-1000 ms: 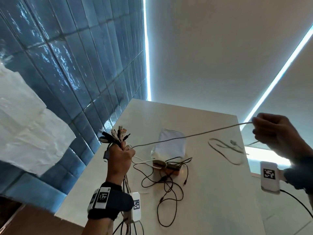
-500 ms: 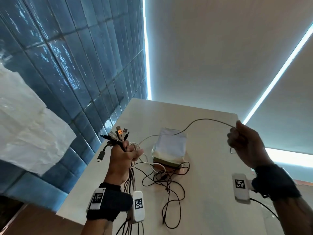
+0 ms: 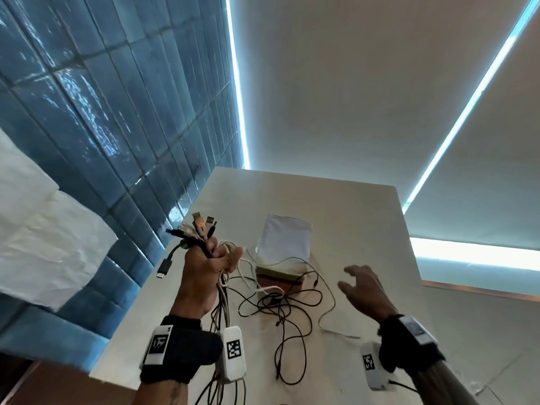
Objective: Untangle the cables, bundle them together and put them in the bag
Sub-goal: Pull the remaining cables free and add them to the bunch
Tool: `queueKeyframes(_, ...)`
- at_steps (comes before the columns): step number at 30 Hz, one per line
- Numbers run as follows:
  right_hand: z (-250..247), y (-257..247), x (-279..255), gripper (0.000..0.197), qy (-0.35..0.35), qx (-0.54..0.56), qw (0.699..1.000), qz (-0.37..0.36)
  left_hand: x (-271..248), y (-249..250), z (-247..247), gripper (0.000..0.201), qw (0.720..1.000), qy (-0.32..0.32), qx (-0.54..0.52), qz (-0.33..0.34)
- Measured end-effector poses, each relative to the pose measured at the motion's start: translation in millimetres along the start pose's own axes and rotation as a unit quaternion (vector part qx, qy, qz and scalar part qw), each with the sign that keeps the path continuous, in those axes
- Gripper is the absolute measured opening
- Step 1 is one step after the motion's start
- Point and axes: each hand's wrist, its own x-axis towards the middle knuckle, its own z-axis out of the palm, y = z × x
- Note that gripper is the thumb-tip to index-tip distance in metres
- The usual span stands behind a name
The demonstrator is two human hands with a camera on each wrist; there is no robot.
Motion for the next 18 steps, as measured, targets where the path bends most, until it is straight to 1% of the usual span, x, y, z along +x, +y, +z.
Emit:
queueKeyframes(1, 0, -9, -9, 0.033, 0.06, 0.038, 0.997, -0.023, -1, 1, 1, 0.051, 1.0, -0.009, -0.012, -0.001)
queueKeyframes(2, -2, -22, -19, 0.033, 0.112, 0.093, 0.987, -0.073, -3, 2, 2, 0.053, 0.999, -0.022, -0.026, -0.002)
queueKeyframes(3, -5, -41, -30, 0.032, 0.136, 0.144, 0.971, -0.133, -5, 4, 4, 0.054, 0.999, -0.036, -0.039, -0.001)
queueKeyframes(4, -6, -60, -40, 0.03, 0.137, 0.183, 0.956, -0.187, -7, 5, 6, 0.055, 0.998, -0.049, -0.047, -0.002)
queueKeyframes(5, -7, -79, -50, 0.029, 0.122, 0.212, 0.941, -0.232, -8, 7, 9, 0.053, 0.997, -0.061, -0.049, -0.002)
queueKeyframes(6, -4, -95, -56, 0.028, 0.098, 0.237, 0.93, -0.265, -10, 8, 13, 0.048, 0.997, -0.068, -0.044, -0.002)
queueKeyframes(7, 0, -108, -61, 0.028, 0.07, 0.26, 0.921, -0.282, -11, 9, 15, 0.042, 0.997, -0.07, -0.037, -0.004)
queueKeyframes(9, 12, -127, -66, 0.029, -0.003, 0.297, 0.912, -0.283, -13, 12, 19, 0.036, 0.997, -0.075, -0.028, -0.014)
queueKeyframes(10, 18, -132, -68, 0.028, -0.028, 0.29, 0.914, -0.282, -15, 14, 21, 0.035, 0.996, -0.084, -0.027, -0.017)
queueKeyframes(12, 29, -134, -68, 0.019, -0.049, 0.259, 0.92, -0.289, -17, 17, 23, 0.034, 0.995, -0.095, -0.032, -0.023)
queueKeyframes(13, 34, -132, -67, 0.016, -0.061, 0.27, 0.917, -0.286, -18, 19, 24, 0.033, 0.994, -0.095, -0.039, -0.026)
queueKeyframes(16, 43, -119, -63, 0.031, -0.098, 0.374, 0.886, -0.256, -20, 27, 25, 0.031, 0.99, -0.088, -0.103, -0.034)
queueKeyframes(18, 41, -108, -62, 0.032, -0.117, 0.427, 0.866, -0.231, -19, 33, 22, 0.033, 0.987, -0.087, -0.135, -0.033)
